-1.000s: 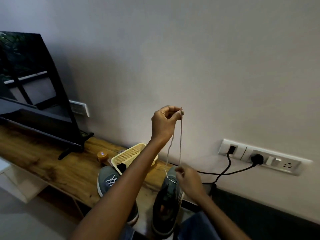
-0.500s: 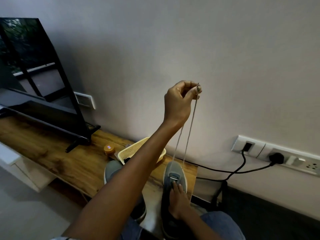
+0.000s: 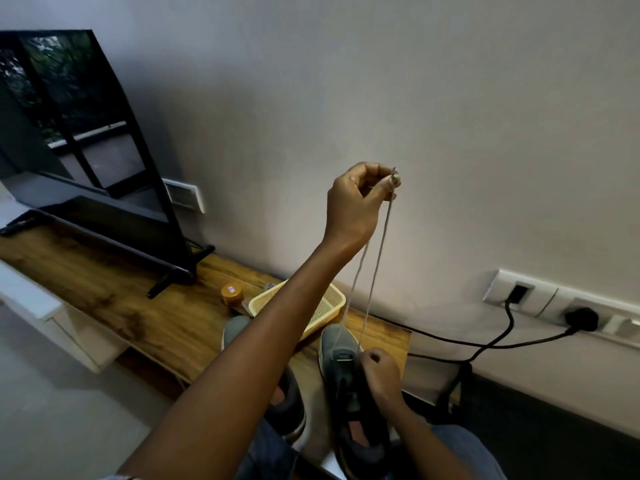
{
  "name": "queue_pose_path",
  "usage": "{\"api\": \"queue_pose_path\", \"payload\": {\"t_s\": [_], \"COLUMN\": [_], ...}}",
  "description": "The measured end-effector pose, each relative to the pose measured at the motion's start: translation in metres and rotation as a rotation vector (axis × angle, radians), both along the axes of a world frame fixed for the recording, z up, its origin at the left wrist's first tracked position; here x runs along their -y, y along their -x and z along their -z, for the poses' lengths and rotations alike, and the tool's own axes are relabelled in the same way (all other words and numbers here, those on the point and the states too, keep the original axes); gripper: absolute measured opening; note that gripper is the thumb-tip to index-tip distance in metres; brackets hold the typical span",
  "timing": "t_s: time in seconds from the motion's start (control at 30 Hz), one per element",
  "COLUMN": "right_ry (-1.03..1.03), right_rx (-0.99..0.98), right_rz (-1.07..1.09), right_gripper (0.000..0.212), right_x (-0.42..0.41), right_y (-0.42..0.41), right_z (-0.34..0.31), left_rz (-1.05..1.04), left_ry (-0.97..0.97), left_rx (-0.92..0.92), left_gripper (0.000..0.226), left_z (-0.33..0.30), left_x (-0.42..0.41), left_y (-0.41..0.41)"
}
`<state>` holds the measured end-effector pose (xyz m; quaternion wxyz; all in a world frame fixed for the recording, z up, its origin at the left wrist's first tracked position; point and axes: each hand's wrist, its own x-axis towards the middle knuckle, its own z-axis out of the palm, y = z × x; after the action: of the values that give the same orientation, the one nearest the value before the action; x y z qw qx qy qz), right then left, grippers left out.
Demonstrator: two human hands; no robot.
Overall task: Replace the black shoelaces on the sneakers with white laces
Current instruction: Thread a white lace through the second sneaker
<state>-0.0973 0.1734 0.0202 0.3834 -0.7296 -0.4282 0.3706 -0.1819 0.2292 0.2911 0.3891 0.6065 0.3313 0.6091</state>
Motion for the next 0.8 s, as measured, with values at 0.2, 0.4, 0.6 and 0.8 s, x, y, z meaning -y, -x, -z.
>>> {"api": "queue_pose_path", "payload": {"t_s": [0.2,0.4,0.6,0.8], "right_ry": [0.056,0.074,0.107,0.12], "right_rx": [0.287,0.417,0.533,0.425], "right_rz": [-0.124,-0.236,-0.272,-0.311], "right_gripper": [0.018,0.01,0.005,0.012], "right_x": [-0.021,-0.033,-0.033,-0.031], "right_y": [-0.009,-0.005,-0.004,-0.005], "right_z": [0.012,0.007,0.012,0.011], "left_rz": [-0.013,-0.006,-0.017,-0.016], "left_ry": [0.006,0.007,0.012,0.025], "left_rx": [0.008,0.026,0.049,0.069], "left_gripper": [0.006,0.007,0.008,0.008], "left_z": [-0.001,-0.001,-0.001,-0.003], "left_x": [-0.003,-0.006,-0.009,-0.008], "left_y": [0.007,0.008,0.009,0.008]}}
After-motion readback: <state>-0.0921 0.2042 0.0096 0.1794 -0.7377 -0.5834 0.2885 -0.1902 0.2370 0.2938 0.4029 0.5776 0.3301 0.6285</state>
